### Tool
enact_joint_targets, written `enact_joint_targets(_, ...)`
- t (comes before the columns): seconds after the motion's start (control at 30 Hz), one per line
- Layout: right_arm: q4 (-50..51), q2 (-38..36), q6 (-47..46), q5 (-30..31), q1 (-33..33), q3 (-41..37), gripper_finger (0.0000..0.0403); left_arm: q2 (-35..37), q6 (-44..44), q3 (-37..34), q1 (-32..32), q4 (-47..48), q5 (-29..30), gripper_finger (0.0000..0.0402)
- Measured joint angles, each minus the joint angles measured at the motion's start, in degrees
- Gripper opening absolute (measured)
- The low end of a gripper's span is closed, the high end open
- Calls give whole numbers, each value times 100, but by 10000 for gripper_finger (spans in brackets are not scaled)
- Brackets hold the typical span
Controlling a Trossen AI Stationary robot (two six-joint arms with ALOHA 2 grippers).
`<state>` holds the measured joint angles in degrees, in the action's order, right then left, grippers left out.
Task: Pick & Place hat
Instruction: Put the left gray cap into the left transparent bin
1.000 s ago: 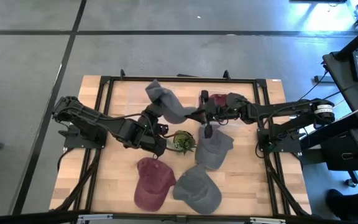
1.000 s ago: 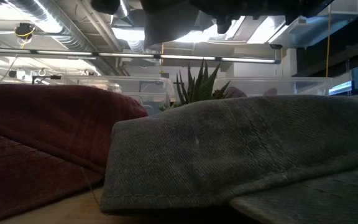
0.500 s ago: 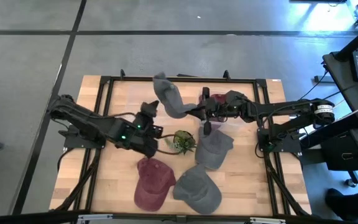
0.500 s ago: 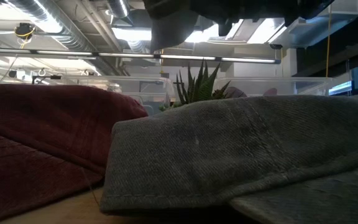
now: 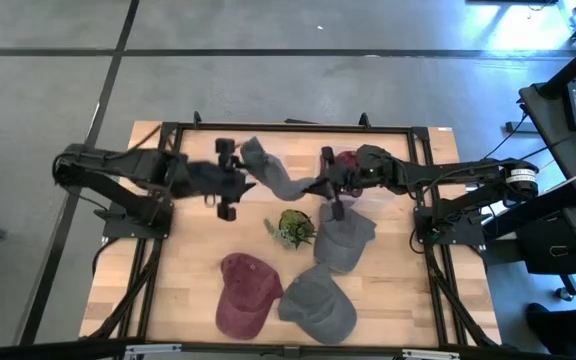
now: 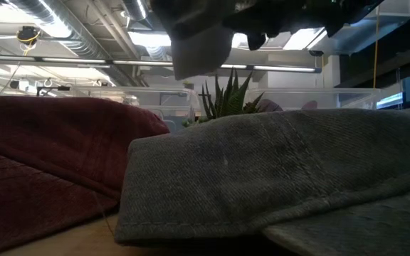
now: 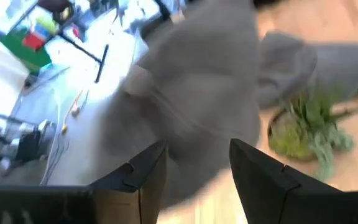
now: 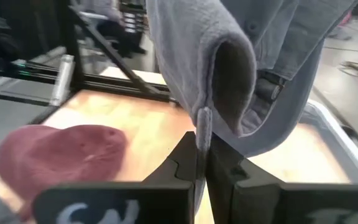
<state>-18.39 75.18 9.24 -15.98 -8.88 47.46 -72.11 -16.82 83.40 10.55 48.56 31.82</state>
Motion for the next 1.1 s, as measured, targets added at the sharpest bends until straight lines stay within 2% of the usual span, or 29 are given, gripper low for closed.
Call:
enact_joint_targets(0.17,139,-3,-126,35,13,0,16,-1,-690,257,-382,-440,-744,170)
enact_joint_targets(0.27,203,-3,-132,180,13,0,16,7,-780,497,-400,-463,-1217,169)
enact_joint_targets(0.43,198,-5,-121,55,31,0,16,-67,-1032,579,-574,-548,-1669,171)
enact_joint_targets(0.7,143,-5,22,-42,231,0,16,-514,-1032,606,-1152,-481,-1897,167)
enact_joint_targets(0.9,148,-5,10,293,238,0,16,-594,-570,730,-1357,-495,-2916,167)
enact_joint_targets(1.0,150,-3,8,290,238,0,16,-592,-358,730,-1378,-458,-2983,165)
enact_joint_targets(1.1,150,-3,8,287,238,0,16,-576,-270,730,-1367,-379,-2779,165)
